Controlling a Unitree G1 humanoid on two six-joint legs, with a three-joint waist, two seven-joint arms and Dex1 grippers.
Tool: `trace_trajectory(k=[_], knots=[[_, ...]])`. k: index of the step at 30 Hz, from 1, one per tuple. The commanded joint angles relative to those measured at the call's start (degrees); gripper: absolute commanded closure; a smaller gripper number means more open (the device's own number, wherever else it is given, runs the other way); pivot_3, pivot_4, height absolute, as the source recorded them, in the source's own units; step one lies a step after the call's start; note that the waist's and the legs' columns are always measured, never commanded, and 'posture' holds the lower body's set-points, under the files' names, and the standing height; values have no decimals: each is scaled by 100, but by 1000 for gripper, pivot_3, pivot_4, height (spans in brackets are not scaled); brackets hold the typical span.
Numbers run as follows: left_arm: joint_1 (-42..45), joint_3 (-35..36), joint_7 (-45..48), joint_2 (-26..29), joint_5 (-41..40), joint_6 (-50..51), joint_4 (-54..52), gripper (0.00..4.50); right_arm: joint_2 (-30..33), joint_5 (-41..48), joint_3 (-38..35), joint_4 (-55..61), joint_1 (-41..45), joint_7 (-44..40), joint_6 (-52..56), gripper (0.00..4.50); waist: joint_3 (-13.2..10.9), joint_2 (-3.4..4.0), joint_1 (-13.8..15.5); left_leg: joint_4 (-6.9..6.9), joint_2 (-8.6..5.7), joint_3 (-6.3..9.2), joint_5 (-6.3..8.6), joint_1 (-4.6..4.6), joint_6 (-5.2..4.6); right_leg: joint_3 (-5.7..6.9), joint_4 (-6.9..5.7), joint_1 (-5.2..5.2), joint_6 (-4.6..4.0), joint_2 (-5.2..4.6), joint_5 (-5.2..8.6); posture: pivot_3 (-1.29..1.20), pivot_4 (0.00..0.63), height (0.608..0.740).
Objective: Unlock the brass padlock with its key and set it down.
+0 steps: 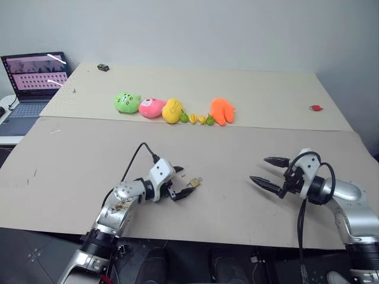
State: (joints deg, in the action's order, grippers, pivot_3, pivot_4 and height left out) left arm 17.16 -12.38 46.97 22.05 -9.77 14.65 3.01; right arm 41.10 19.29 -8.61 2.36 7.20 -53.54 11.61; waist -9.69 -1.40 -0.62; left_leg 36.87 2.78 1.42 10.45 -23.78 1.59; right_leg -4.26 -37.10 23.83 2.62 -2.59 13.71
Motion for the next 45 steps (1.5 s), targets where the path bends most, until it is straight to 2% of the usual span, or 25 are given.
trace_trajectory(k=[1,9,13,21,25,31,34,44,45], knots=[[90,-104,136,-79,-165,504,-31,23,87,130,-262,302,-56,69,36,0,5,8,10,0,-1,0,0,3,0,0,0,-5,0,0,0,0,150,717],[423,-28,278,-394,-719,1783,15,23,33,122,-260,454,-151,159,110,0,6,10,23,0,-8,10,0,47,0,0,11,-61,4,0,13,0,150,717],[498,-110,639,-242,-949,2258,-75,23,39,117,-269,453,-134,166,110,0,6,11,-7,-2,-8,13,1,45,-1,1,19,-64,6,1,16,0,150,717],[552,-284,882,42,-759,2061,-95,23,12,118,-265,446,-103,190,93,0,7,11,-26,-8,-8,14,3,49,-4,1,16,-64,4,1,22,0,150,717],[522,-515,775,157,-340,1553,69,23,-9,103,-237,415,-66,201,63,0,7,11,-27,-9,-8,13,4,48,-5,1,16,-63,1,1,24,0,150,717],[531,-684,428,-17,65,1141,382,23,-35,76,-185,363,24,198,39,0,11,16,11,-7,-9,14,3,55,-4,-1,16,-75,-4,0,27,0,150,717],[566,-707,244,-123,209,1116,501,23,-29,66,-183,352,49,196,43,0,16,18,45,-1,-9,12,3,54,-3,-2,19,-84,-31,0,43,0,150,717],[577,-741,-59,-295,380,1195,504,23,-15,51,-197,342,16,192,25,0,30,27,73,0,-10,13,2,58,-3,-2,22,-94,-28,0,46,0,150,717],[584,-730,-54,-287,369,1212,500,271,-11,45,-196,328,24,188,16,0,30,27,72,0,-10,13,2,62,-3,-2,23,-98,-28,0,46,0,150,717]])
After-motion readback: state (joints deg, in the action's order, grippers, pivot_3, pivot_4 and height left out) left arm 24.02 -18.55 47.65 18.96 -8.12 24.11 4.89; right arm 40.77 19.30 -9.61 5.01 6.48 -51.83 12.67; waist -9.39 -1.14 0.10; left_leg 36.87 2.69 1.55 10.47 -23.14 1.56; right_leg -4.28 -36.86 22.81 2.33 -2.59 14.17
